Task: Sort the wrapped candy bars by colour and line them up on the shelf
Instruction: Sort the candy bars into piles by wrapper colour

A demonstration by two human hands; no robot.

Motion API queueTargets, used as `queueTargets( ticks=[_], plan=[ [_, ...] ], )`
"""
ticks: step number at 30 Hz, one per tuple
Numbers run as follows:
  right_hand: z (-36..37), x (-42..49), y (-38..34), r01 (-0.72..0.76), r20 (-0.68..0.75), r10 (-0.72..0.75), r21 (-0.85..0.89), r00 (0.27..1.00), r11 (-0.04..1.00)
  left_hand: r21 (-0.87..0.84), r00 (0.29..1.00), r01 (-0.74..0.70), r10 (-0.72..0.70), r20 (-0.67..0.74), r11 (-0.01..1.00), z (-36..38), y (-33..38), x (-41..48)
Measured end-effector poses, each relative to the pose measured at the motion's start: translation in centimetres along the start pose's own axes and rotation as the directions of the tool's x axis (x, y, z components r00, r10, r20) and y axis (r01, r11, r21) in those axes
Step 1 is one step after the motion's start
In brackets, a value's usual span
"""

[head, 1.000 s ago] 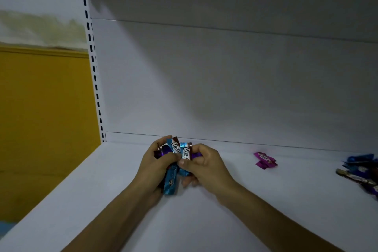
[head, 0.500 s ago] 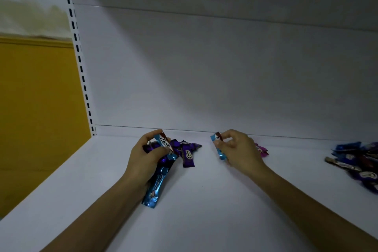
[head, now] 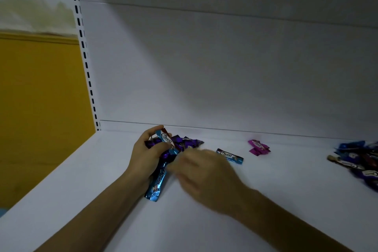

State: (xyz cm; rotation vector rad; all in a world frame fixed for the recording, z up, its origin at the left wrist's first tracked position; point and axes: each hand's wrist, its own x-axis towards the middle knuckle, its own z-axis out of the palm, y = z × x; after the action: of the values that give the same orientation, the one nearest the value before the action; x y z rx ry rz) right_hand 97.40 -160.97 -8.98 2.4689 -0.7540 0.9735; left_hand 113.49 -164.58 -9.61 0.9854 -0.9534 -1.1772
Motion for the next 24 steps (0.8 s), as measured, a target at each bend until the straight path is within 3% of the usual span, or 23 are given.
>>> queueTargets(
  ticks=[1,3,7,10,14,16,18,20,22,24],
  plan=[
    [0.5,0.3,-0.9,0.137,0.028,-0.135,-0.118,0.99,0.984,-0.009,1.0,0.002,-0.002,-0.002,1.0,-0.1,0.0,0.0],
    [1.3,0.8,-1.8,0.268,0.087,-0.254,-0.277,0.963,0.923,-0.037,1.0,0.01,-0.01,0.0,0.999,-0.3,0.0,0.0],
    [1.6,0.9,-1.2,0.306,0.024,-0.321,-0.37,0.947,0.877,-0.105,0.998,0.065,-0.063,0.022,0.992,-0.6,0.0,0.3],
    [1.1,0.3,0.0,0.267,-0.08,-0.302,-0.296,0.95,0.917,-0.082,0.997,0.069,-0.066,0.033,0.994,-0.5,-0.1,0.4],
    [-1.0,-1.0,4.0,-0.033,-0.195,-0.022,-0.276,0.981,0.96,-0.032,0.998,0.054,-0.053,0.032,0.998,-0.4,-0.2,0.6],
    [-2.2,-1.9,6.3,-0.234,-0.115,0.208,-0.316,0.971,0.92,-0.011,0.998,0.05,-0.049,0.028,0.999,-0.4,-0.2,0.6],
    [-2.9,-3.0,7.9,-0.4,0.119,0.446,-0.283,0.887,0.872,0.006,0.998,0.048,-0.048,0.033,0.999,-0.5,-0.2,0.5],
    [-2.9,-3.8,8.6,-0.55,0.325,0.586,-0.203,0.743,0.81,0.017,0.998,0.043,-0.044,0.047,0.999,-0.5,-0.2,0.4],
    [-2.5,-4.3,9.0,-0.619,0.369,0.624,-0.151,0.688,0.771,0.025,0.998,0.039,-0.04,0.058,0.999,-0.5,-0.1,0.4],
    [-2.3,-4.3,9.3,-0.627,0.269,0.634,-0.121,0.725,0.769,0.037,0.996,0.034,-0.037,0.079,0.999,-0.4,0.0,0.1]
  ],
)
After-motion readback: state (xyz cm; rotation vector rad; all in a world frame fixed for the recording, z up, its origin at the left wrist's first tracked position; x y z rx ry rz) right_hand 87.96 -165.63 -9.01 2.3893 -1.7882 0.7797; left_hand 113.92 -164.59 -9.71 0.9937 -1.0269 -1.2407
